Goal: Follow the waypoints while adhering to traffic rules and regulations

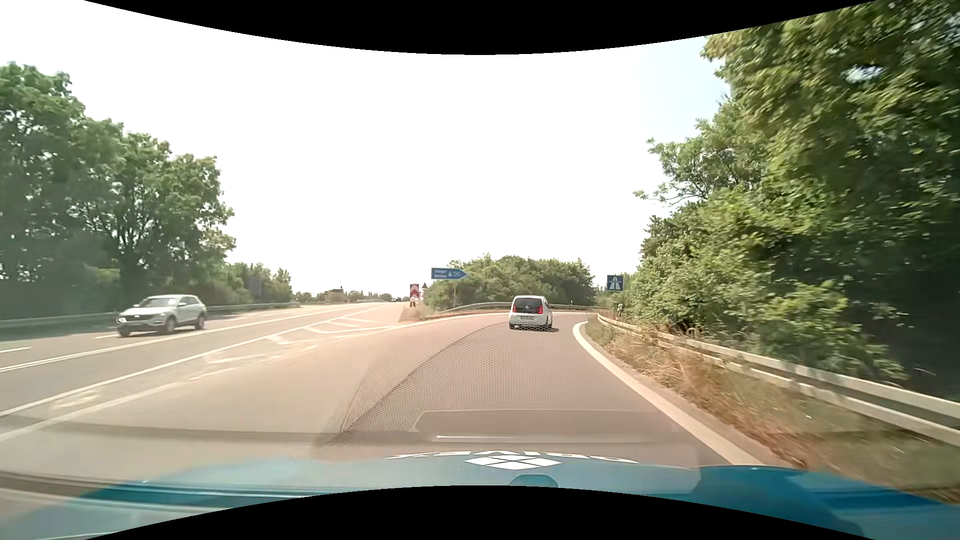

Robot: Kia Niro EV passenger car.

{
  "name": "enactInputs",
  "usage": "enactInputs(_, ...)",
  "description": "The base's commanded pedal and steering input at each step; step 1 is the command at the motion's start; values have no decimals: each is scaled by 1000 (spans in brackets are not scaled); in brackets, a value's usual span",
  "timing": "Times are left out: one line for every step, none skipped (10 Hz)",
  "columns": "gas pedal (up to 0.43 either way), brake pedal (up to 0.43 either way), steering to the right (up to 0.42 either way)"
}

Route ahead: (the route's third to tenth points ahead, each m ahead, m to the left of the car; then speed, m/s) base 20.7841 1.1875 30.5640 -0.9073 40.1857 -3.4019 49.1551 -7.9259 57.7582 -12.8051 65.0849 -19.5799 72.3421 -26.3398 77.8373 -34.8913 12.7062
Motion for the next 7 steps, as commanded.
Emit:
enactInputs(130, 0, 34)
enactInputs(130, 0, 38)
enactInputs(130, 0, 42)
enactInputs(130, 0, 43)
enactInputs(130, 0, 43)
enactInputs(130, 0, 43)
enactInputs(130, 0, 43)
